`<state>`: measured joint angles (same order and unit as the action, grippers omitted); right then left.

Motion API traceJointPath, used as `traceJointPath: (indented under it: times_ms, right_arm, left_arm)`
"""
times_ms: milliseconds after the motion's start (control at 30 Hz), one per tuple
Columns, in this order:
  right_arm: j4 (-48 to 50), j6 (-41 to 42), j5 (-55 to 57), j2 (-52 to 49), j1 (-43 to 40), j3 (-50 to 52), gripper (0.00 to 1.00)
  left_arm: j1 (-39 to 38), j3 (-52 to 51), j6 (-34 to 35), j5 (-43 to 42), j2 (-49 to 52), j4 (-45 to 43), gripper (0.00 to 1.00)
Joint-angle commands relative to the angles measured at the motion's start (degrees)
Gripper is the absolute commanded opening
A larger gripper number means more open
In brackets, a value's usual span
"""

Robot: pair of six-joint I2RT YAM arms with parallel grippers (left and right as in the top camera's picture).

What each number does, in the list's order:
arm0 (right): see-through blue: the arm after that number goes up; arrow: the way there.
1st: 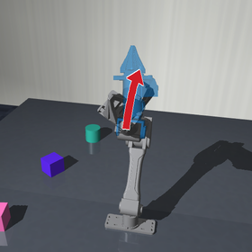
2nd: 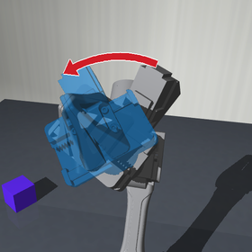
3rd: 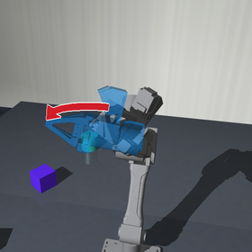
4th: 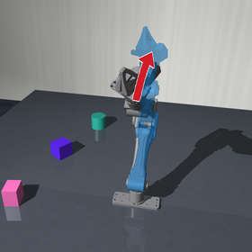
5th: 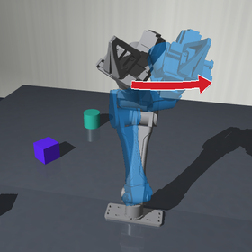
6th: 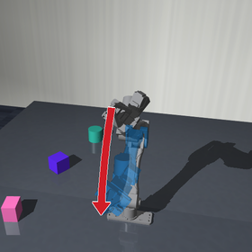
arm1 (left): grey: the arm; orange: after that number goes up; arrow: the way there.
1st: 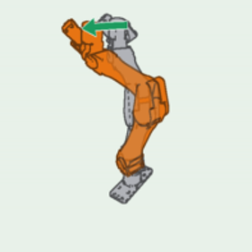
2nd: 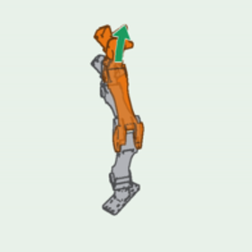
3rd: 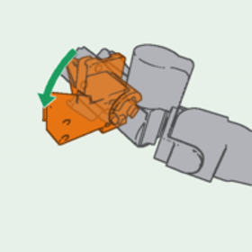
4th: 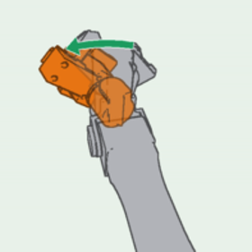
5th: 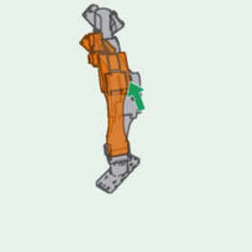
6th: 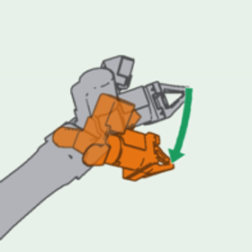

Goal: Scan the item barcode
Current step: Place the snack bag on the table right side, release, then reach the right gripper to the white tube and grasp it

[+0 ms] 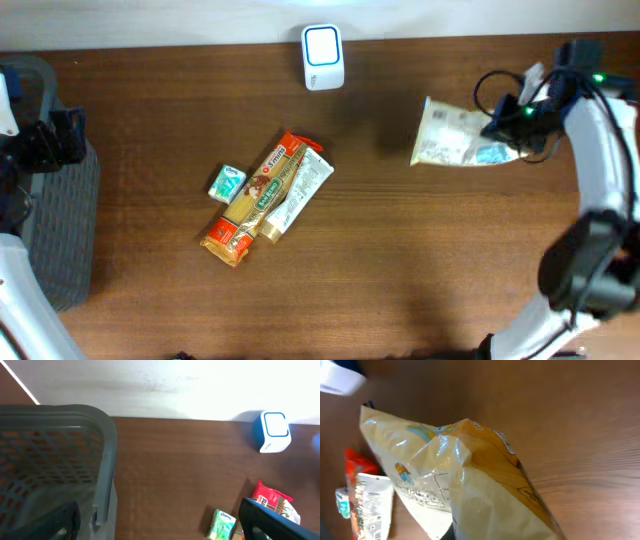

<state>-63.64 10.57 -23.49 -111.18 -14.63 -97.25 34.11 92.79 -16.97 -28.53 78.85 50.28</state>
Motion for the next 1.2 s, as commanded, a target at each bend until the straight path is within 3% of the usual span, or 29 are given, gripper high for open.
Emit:
traceJointPath:
  times_ms: [0,267,367,433,667,967,1167]
  right_arm:
    - [-0.07,-0.59,-3.19,-7.65,-0.15,0.28,0.04]
    - [0.37,-0.66,6.64,-11.02,-11.15,0.07,0.05]
    - [-1.27,-2.78,6.6,-11.02,-11.65,0.07,0.8]
    - [-2.84,-2.71,6.36,-10.99,-11.82,-2.82,0.98]
    - [-22.69,-2.58,6.14,-10.88,-6.05,-33.42,0.99]
    - [-21.79,-2.47,4.02,-11.15,19.96,-33.79,0.99]
    - [-13.64,6.91,4.66,-12.11,32.7,-26.64,0.97]
  left_arm:
    - [0.2,0.57,-0.7,-0.61,-0.59,-0.09,0.99]
    - [0.2,0.57,-0.7,-0.61,-0.59,-0.09,0.99]
    - [0.2,0.57,-0.7,-0.61,-0.59,-0.09,0.99]
    - [0.2,0.57,-0.7,-0.61,-0.59,-0.09,0.99]
    - [0.2,0.57,-0.7,-0.61,-0.61,-0.09,0.99]
    - [0.2,0.59,-0.7,-0.61,-0.59,-0.09,0.99]
    - [0.2,0.57,-0.7,-0.61,-0.59,-0.09,0.99]
